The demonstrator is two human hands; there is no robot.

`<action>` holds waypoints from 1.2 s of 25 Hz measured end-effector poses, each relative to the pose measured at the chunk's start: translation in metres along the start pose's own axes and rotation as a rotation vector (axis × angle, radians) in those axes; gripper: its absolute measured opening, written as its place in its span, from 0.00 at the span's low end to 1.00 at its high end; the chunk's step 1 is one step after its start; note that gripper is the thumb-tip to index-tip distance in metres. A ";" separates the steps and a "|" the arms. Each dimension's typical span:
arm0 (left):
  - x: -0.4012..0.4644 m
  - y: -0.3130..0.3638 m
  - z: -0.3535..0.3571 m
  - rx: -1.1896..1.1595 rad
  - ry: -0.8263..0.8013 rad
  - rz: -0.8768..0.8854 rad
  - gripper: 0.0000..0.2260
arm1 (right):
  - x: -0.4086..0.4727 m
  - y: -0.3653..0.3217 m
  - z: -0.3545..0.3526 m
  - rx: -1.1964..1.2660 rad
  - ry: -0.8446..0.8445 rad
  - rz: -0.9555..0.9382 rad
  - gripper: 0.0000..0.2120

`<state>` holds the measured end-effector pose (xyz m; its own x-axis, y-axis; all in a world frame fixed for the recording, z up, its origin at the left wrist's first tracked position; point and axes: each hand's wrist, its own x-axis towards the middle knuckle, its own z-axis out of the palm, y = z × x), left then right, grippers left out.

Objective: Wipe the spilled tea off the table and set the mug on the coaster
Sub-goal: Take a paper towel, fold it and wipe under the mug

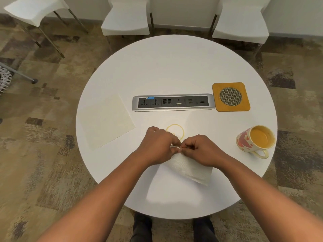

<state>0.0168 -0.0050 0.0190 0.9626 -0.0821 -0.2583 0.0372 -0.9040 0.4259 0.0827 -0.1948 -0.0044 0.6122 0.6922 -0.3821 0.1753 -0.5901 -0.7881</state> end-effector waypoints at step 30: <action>-0.014 -0.053 -0.022 -0.267 -0.058 -0.091 0.15 | -0.011 0.023 -0.042 -0.083 -0.053 0.129 0.10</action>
<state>0.0072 0.0533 0.0194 0.9353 -0.0370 -0.3518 0.1990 -0.7671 0.6098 0.1127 -0.2333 0.0023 0.5923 0.6285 -0.5042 0.1626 -0.7061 -0.6892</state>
